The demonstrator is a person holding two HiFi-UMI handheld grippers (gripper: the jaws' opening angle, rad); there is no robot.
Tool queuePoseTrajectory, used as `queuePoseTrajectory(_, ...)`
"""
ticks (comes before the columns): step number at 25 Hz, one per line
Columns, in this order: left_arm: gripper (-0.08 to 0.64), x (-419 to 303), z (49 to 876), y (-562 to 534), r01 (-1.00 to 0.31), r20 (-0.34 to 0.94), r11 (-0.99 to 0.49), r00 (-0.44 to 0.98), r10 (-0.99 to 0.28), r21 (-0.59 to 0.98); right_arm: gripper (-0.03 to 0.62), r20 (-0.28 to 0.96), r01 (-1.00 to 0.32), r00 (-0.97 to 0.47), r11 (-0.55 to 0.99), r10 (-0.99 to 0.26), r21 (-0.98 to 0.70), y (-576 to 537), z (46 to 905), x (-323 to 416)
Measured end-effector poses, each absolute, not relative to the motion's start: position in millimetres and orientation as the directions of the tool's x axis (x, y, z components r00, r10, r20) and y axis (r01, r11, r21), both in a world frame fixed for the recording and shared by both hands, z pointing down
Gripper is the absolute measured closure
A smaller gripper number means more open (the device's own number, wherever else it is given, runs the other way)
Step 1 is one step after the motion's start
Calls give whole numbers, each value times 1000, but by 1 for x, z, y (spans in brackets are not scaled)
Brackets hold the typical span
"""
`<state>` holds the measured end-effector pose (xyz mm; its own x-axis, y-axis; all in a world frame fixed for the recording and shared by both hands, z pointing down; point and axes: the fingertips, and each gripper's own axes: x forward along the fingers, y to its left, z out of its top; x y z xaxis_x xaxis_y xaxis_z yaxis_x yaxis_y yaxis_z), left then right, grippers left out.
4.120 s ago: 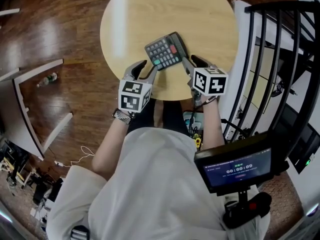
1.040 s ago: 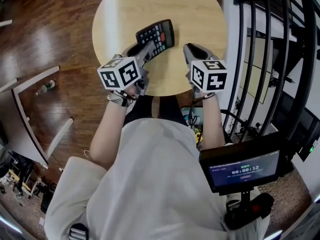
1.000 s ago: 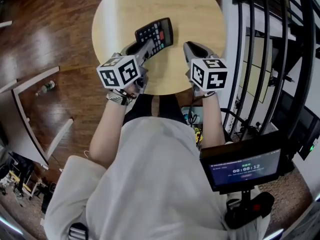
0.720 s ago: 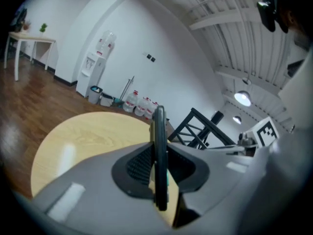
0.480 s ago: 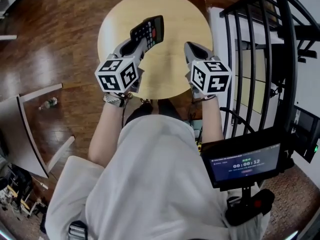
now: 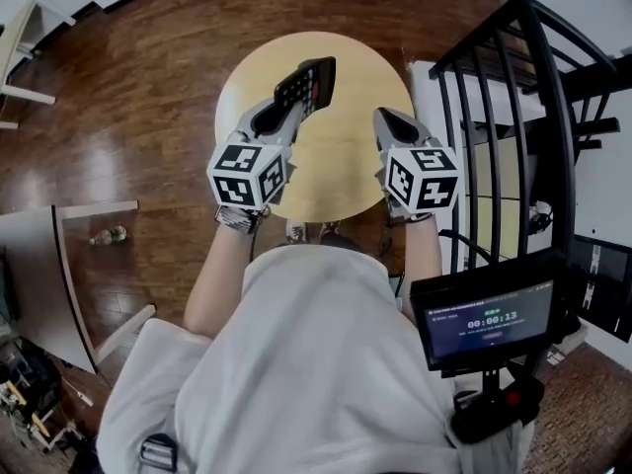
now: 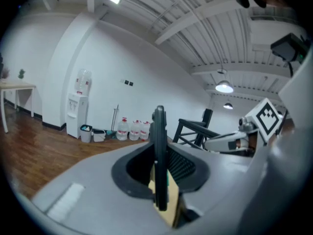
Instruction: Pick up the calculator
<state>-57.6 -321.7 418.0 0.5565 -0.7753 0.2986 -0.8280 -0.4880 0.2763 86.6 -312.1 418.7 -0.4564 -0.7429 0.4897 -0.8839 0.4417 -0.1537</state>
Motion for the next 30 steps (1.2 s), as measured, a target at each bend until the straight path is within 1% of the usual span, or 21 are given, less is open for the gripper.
queuePoseTrajectory(5,485,-61,391,-318,-839,242,-511,544,-804,187,589,432,-885,-455,448,-779,-126,-310,393,87)
queuePoseTrajectory(12,485,-68,354,-314,-850,149,-501,523,-839,162,589,350,-869,-484,488,-802,-83,-306,355,83)
queuePoseTrajectory(15,485,-70,334,-312,-856,102,-503,515,-851,116,589,315,-864,-491,499,-812,-60,-305,338,81)
queuePoseTrajectory(20,485,-72,302,-302,-859,27,-512,512,-858,14,589,194,-857,-481,506,-855,103,-293,300,75)
queuePoseTrajectory(23,485,-75,282,-293,-858,-38,-513,513,-857,-27,589,127,-853,-478,494,-869,168,-285,283,70)
queuePoseTrajectory(27,485,-80,265,-278,-856,-115,-516,517,-848,-46,589,103,-846,-482,493,-870,206,-272,276,61)
queuePoseTrajectory(30,485,-82,262,-273,-856,-144,-514,515,-845,-47,589,97,-844,-484,493,-870,210,-266,274,59)
